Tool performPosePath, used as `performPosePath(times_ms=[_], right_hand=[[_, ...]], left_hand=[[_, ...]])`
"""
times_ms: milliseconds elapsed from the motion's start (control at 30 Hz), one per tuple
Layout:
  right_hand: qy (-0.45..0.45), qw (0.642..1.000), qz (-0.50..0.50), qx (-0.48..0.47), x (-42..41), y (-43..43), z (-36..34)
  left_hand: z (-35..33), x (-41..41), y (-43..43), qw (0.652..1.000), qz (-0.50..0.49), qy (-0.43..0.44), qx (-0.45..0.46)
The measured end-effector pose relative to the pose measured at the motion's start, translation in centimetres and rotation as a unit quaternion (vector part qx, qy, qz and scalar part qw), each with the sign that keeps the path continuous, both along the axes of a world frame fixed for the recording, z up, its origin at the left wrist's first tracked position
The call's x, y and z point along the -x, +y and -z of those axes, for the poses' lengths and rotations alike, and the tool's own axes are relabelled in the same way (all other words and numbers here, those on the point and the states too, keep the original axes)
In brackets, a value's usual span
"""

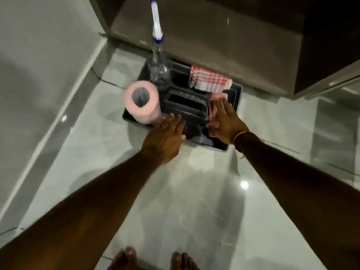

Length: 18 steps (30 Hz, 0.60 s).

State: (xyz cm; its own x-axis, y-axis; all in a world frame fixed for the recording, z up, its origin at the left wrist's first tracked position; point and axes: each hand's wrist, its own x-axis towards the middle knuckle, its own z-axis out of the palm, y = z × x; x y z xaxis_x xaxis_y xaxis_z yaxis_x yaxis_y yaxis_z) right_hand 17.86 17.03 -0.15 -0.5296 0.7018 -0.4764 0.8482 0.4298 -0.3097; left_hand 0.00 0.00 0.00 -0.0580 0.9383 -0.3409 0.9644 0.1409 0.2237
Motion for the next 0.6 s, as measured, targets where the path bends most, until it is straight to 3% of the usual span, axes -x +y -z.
performPosePath(times_ms=[300, 600], right_hand=[[0.021, 0.996, 0.007, -0.085, 0.5, -1.2, 5.1], [0.137, 0.978, 0.154, -0.035, 0.8, -2.3, -0.8]], left_hand=[[4.9, -0.2, -0.8, 1.000, -0.017, 0.024, -0.002], [1.4, 1.1, -2.6, 1.000, -0.026, -0.004, -0.014]])
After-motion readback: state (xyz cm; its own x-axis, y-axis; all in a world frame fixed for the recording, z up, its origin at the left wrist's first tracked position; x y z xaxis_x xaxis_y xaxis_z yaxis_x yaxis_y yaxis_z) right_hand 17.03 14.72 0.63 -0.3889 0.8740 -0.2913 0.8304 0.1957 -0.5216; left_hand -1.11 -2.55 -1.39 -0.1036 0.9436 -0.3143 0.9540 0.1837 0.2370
